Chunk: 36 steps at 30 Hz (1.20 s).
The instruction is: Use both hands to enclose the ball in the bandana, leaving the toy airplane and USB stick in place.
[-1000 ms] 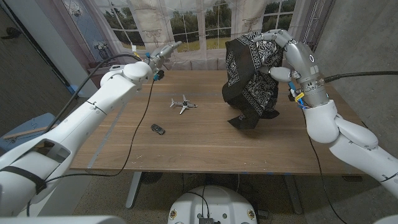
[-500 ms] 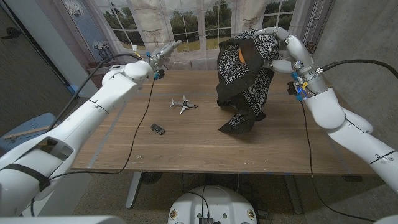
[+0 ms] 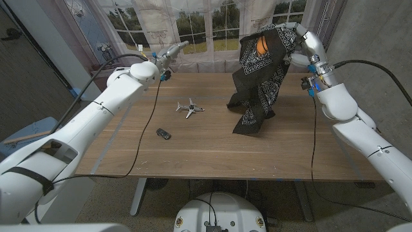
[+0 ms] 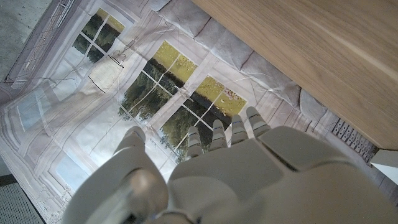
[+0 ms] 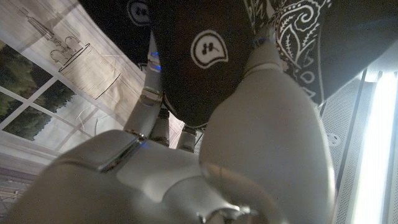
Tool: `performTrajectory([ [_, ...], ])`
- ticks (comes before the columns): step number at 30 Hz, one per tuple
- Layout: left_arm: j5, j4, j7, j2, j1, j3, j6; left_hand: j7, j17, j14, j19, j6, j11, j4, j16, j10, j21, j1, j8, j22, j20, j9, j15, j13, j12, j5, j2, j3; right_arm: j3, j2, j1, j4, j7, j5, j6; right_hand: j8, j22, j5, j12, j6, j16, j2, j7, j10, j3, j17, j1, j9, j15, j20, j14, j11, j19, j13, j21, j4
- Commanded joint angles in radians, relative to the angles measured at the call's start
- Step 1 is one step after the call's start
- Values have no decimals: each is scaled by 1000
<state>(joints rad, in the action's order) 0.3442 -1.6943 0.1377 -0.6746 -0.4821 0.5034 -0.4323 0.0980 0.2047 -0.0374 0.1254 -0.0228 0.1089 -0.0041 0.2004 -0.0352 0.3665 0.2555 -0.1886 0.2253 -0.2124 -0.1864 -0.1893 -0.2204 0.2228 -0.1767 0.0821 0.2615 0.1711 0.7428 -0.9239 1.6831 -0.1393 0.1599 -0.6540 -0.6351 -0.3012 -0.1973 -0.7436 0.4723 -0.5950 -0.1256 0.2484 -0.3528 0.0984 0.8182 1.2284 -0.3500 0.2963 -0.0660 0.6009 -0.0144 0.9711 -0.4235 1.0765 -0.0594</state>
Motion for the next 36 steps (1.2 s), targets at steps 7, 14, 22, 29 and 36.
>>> performTrajectory([
  [7,-3,4,3,8,-1,2,14,6,1,-7,7,2,2,-2,4,-8,-1,-7,-5,3,-2,0,-1,-3,6,-4,1,1,20,-2,36,29,166,74,-110,-5,5,-4,-56,255,9,264,-213,-273,163,11,271,-15,-511,-153,444,32,-87,-113,16,-95],
  [14,-2,-3,8,4,-10,-3,13,5,1,-8,7,3,4,-3,3,-8,-1,-7,-4,3,-2,0,-2,-3,6,-4,1,1,38,-6,58,10,252,180,-148,-4,10,-5,-56,256,15,262,-214,-274,165,16,274,-12,-513,-154,443,35,-93,-111,24,-96],
  [22,-2,0,7,5,-8,-4,17,7,0,-8,6,3,2,-5,4,-8,-1,-8,-4,3,-2,0,-1,-3,6,-4,1,1,71,-15,96,-20,369,338,-177,-3,17,-6,-57,256,21,260,-215,-273,169,22,277,-11,-512,-154,445,32,-99,-112,33,-98],
  [29,-3,14,2,10,-1,0,22,7,0,-8,6,4,4,-5,4,-9,-1,-9,-4,3,-2,0,-1,-3,6,-4,1,1,98,-42,129,-72,462,502,-129,-3,22,-6,-56,256,27,258,-212,-267,172,26,281,-11,-512,-155,446,32,-105,-115,40,-99],
  [36,-5,28,-9,16,14,9,20,6,0,-10,6,3,2,-6,3,-10,-1,-11,-4,3,-2,1,0,-3,6,-4,0,1,88,-86,160,-164,426,529,-39,-2,26,-8,-55,256,32,258,-213,-264,175,29,283,-8,-511,-155,446,30,-109,-116,46,-99],
])
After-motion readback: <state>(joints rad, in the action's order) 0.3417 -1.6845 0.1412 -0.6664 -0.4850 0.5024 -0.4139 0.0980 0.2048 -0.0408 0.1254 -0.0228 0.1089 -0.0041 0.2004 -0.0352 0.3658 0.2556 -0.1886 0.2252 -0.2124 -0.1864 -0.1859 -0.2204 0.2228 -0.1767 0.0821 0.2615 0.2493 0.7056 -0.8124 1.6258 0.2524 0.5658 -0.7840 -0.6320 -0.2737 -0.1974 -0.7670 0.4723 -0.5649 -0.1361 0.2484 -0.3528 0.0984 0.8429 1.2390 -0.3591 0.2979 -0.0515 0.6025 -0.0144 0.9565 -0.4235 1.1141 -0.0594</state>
